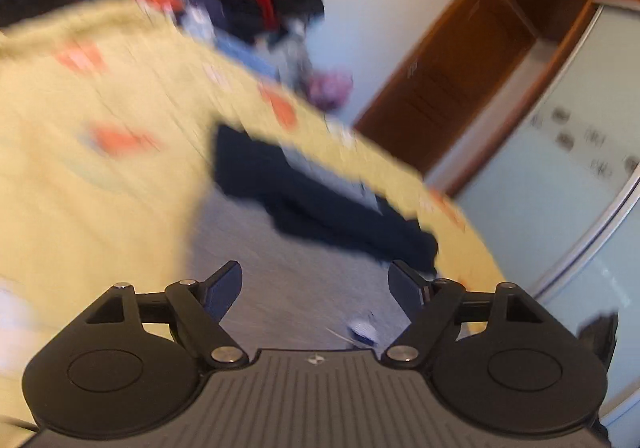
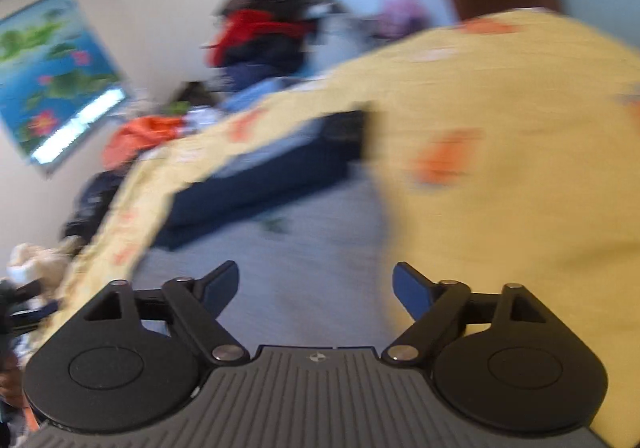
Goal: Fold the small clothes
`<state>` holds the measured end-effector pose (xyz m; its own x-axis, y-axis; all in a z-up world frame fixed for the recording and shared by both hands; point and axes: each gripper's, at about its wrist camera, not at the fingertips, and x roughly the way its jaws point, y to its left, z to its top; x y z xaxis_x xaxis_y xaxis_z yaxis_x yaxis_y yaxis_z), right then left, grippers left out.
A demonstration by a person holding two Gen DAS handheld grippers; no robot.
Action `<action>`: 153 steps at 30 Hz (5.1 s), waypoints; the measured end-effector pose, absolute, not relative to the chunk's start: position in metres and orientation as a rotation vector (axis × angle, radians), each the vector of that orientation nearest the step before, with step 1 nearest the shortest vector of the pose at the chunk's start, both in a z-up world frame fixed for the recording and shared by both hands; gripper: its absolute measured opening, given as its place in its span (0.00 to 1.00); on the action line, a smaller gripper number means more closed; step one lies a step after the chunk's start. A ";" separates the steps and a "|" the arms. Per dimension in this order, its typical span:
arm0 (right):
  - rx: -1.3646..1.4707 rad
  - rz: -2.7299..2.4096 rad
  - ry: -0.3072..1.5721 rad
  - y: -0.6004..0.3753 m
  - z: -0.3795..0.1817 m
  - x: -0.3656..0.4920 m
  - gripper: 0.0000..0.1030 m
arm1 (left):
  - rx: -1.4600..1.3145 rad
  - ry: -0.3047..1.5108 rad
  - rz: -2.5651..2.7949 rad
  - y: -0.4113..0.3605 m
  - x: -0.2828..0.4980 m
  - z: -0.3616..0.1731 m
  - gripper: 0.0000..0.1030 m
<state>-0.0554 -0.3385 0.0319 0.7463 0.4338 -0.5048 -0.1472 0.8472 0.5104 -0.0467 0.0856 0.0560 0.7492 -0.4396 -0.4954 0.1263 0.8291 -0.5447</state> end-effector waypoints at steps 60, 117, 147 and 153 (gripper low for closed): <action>0.750 0.487 0.964 -0.438 -0.003 -0.163 0.99 | -0.693 0.983 -0.535 0.137 -0.165 -0.003 0.49; 0.881 0.596 0.702 -0.416 0.015 0.179 0.46 | -0.485 0.572 -0.397 0.130 0.127 0.070 0.12; 0.103 0.714 0.869 -0.314 0.021 0.104 0.15 | 0.186 0.657 -0.490 0.013 0.116 0.038 0.10; 0.245 0.660 0.681 -0.347 0.057 0.100 0.14 | 0.059 0.482 -0.363 0.050 0.103 0.077 0.06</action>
